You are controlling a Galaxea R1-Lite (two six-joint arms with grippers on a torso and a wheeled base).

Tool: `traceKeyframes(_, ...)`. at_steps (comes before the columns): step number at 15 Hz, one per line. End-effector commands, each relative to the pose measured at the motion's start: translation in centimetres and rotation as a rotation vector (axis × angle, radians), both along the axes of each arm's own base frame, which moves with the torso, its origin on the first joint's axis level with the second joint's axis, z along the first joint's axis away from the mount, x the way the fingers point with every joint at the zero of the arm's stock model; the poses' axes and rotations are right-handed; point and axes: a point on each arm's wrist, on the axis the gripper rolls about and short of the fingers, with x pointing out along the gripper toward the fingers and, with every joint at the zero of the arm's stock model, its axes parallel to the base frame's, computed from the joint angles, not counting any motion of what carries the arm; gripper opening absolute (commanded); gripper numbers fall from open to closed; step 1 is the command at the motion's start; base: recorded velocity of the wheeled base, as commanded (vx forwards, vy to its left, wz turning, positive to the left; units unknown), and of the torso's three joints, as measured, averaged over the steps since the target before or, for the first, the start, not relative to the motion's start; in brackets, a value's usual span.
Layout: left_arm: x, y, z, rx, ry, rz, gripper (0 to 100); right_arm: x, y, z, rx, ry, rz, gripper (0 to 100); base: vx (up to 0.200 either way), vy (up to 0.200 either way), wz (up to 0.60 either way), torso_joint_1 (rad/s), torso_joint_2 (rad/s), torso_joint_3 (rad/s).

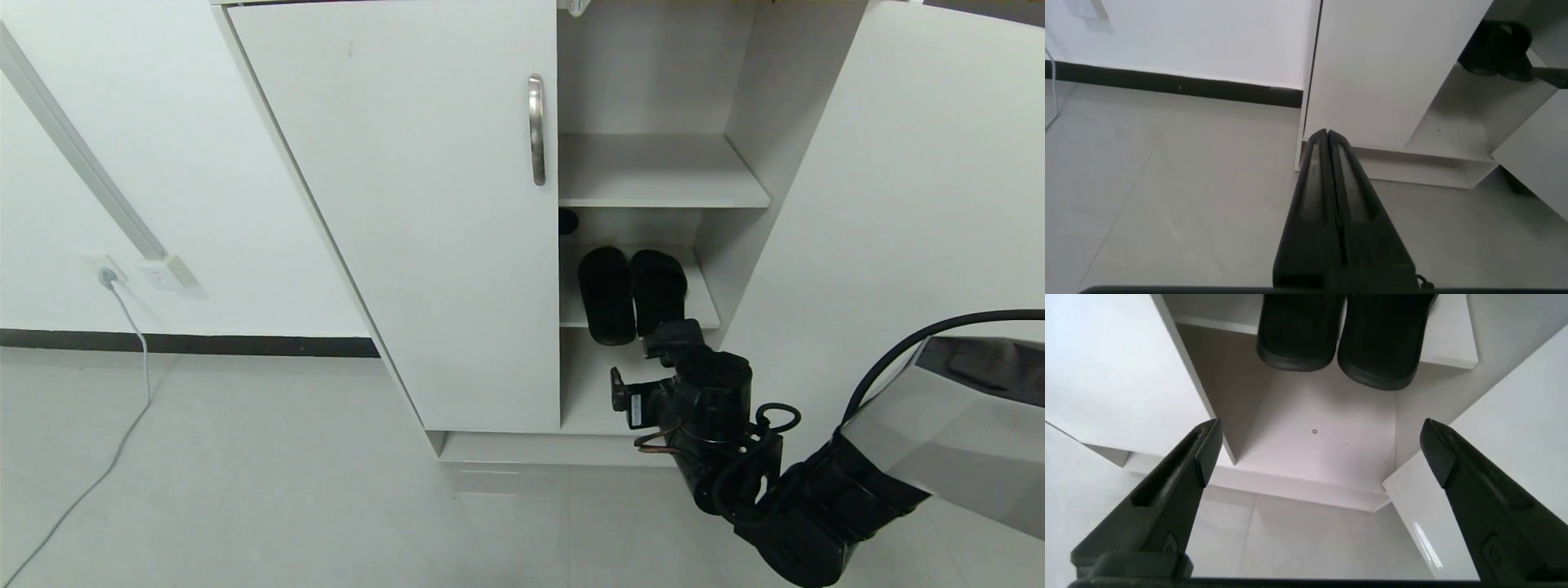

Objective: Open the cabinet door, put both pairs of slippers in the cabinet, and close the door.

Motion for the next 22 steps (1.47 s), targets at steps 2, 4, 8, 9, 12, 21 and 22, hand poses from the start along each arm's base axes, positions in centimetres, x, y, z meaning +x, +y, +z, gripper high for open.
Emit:
traceKeyframes(2, 0.0, 0.0, 0.0, -0.001, -0.001, 0.003, 0, -0.1, 0.1, -0.1, -0.003, 0.002, 0.001, 100, 0.0, 0.0, 0.0, 0.0, 0.0, 0.0)
traceKeyframes(4, 0.0, 0.0, 0.0, -0.001, -0.001, 0.003, 0, -0.1, 0.1, -0.1, -0.003, 0.002, 0.003, 100, 0.0, 0.0, 0.0, 0.0, 0.0, 0.0)
traceKeyframes(8, 0.0, 0.0, 0.0, 0.001, 0.0, -0.002, 0, -0.1, 0.1, -0.1, -0.004, 0.003, 0.003, 100, 0.0, 0.0, 0.0, 0.0, 0.0, 0.0)
traceKeyframes(9, 0.0, 0.0, 0.0, 0.001, 0.001, -0.002, 0, -0.1, 0.0, -0.2, -0.005, 0.004, 0.003, 100, 0.0, 0.0, 0.0, 0.0, 0.0, 0.0)
traceKeyframes(12, 0.0, 0.0, 0.0, 0.002, 0.001, -0.002, 0, -0.4, 0.1, -0.4, -0.015, 0.013, 0.009, 100, 0.0, 0.0, 0.0, 0.002, 0.0, 0.155)
traceKeyframes(21, 0.0, 0.0, 0.0, 0.004, 0.0, 0.001, 0, -1.1, -0.5, 0.1, -0.037, 0.002, 0.012, 100, 0.0, 0.0, 0.0, 0.0, 0.0, 0.16)
traceKeyframes(22, 0.0, 0.0, 0.0, 0.004, 0.001, 0.001, 0, -1.0, -0.5, 0.3, -0.036, -0.018, 0.018, 100, 0.0, 0.0, 0.0, 0.0, 0.0, 0.0)
